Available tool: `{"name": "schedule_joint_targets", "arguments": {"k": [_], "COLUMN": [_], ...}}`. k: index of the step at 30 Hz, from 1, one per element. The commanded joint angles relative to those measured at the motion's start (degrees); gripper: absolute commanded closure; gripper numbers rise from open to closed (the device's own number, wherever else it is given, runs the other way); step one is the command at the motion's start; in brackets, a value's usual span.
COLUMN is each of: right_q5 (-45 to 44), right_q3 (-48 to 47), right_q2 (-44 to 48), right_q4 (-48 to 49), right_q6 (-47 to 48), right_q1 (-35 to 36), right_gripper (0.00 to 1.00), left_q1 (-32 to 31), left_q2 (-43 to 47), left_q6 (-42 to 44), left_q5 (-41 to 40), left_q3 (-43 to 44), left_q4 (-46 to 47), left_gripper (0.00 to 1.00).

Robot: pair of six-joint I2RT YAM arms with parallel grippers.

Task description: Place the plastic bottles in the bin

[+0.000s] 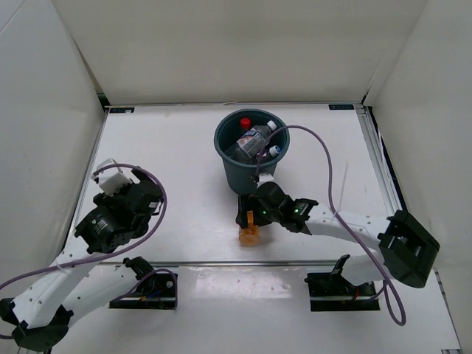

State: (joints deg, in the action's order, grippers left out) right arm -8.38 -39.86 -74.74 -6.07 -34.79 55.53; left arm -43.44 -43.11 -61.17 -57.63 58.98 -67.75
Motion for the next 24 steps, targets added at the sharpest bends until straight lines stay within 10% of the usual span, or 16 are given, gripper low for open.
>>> {"name": "schedule_joint_targets", "arguments": {"k": [1,8,16,24], "right_q5": [-3.2,-3.8,-6.0,-18.6], "right_q3": [-3.3,-0.5,2.9,-22.1], "right_q2": [-3.8,-5.1,8.8,18.0], "right_q4": [-1.7,-12.0,-21.5,-32.3], "right_q6": [-4.3,-11.8,-13.2,-0.9], "right_q1": [1.7,2.8,5.6,6.7], "right_gripper": [0.01,0.16,0.58,0.80], "left_q1": [0.0,0.0,0.0,0.0], "left_q2": [1.6,4.8,7.4,7.4], "left_q6": [-1.3,-4.3,-8.7,-8.7], "left_q5": [0.1,0.7,1.1,-1.3], "left_q3": [-0.2,-0.8,-4.2,-6.8], "left_q4": [-2.7,-6.0,-6.0,-1.5], "left_gripper": [0.00,0.00,0.00,0.00]}}
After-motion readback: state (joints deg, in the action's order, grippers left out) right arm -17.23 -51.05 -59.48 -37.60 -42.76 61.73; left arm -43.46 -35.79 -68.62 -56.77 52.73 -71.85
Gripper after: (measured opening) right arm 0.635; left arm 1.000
